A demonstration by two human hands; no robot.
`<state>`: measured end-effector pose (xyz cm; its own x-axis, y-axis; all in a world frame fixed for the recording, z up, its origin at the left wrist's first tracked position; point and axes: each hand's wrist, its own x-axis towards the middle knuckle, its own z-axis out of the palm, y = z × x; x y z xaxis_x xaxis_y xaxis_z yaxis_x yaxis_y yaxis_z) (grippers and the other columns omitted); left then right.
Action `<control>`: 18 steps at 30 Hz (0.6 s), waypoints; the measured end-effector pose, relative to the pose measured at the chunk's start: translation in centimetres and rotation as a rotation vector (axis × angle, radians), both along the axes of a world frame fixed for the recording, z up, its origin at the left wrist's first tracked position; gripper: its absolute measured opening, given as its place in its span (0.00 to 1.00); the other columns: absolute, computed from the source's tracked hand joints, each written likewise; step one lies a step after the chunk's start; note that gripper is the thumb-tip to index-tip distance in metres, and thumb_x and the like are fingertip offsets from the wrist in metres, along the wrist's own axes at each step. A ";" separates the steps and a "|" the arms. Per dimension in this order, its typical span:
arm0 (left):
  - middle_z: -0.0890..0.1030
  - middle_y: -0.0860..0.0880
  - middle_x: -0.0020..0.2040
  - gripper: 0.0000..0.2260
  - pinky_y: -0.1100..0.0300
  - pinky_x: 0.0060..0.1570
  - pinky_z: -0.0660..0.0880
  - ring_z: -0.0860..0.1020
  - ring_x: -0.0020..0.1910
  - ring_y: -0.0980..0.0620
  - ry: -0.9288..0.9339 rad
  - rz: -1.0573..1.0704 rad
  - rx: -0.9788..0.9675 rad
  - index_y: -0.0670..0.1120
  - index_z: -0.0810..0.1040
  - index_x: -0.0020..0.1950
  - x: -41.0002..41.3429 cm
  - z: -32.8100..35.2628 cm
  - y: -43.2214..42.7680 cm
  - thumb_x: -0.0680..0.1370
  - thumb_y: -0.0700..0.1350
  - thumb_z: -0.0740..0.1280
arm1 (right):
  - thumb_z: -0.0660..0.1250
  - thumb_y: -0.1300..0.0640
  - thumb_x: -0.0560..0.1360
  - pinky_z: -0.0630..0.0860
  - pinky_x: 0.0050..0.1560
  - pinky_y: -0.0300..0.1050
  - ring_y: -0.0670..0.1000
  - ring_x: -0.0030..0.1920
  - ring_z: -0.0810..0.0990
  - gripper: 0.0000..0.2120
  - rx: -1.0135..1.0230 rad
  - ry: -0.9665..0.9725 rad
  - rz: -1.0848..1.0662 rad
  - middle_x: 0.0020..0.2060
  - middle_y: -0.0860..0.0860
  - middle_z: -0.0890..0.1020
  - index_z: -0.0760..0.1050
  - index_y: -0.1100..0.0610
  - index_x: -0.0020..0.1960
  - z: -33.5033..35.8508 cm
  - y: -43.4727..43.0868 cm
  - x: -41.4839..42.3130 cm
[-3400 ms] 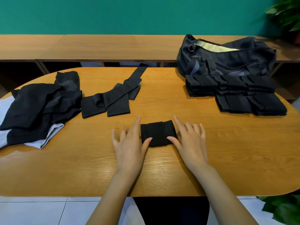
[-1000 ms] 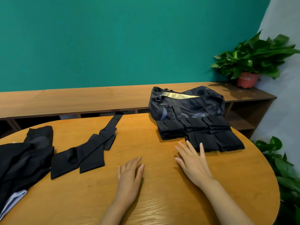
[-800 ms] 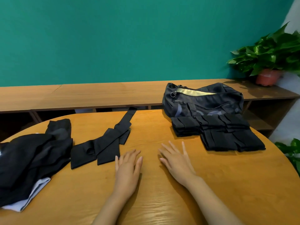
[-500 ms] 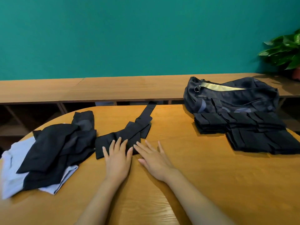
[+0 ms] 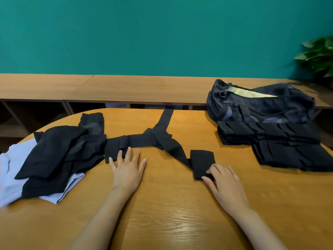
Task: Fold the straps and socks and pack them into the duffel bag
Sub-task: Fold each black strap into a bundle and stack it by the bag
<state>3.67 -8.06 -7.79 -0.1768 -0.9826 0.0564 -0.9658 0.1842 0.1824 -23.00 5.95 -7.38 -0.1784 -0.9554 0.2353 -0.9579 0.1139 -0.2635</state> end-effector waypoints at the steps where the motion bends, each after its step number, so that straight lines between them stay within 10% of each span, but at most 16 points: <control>1: 0.55 0.50 0.79 0.25 0.38 0.74 0.43 0.50 0.78 0.43 -0.005 0.000 -0.003 0.56 0.60 0.77 0.0 0.1 0.1 0.82 0.62 0.45 | 0.56 0.41 0.78 0.68 0.66 0.49 0.43 0.50 0.75 0.11 -0.027 0.013 -0.021 0.46 0.39 0.72 0.73 0.46 0.49 -0.1 0.4 -0.4; 10: 0.78 0.52 0.55 0.11 0.48 0.62 0.59 0.70 0.60 0.48 0.153 -0.049 -0.317 0.51 0.82 0.54 -1.5 1.0 -0.1 0.80 0.53 0.62 | 0.62 0.42 0.77 0.70 0.55 0.47 0.46 0.43 0.71 0.11 -0.089 0.074 -0.068 0.38 0.41 0.71 0.68 0.46 0.40 1.4 1.0 -0.3; 18: 0.70 0.49 0.72 0.22 0.43 0.75 0.46 0.58 0.75 0.49 0.324 -0.157 -0.027 0.51 0.62 0.76 -3.8 2.7 -4.1 0.82 0.45 0.61 | 0.56 0.40 0.80 0.65 0.64 0.48 0.47 0.66 0.67 0.22 -0.029 -0.162 0.051 0.64 0.44 0.74 0.68 0.49 0.70 4.4 -8.6 7.3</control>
<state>-0.11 -12.12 -5.05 -0.2944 -0.9421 0.1604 -0.8180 0.3352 0.4675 -15.72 -2.67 -3.01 -0.1679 -0.9575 0.2346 -0.9071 0.0569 -0.4170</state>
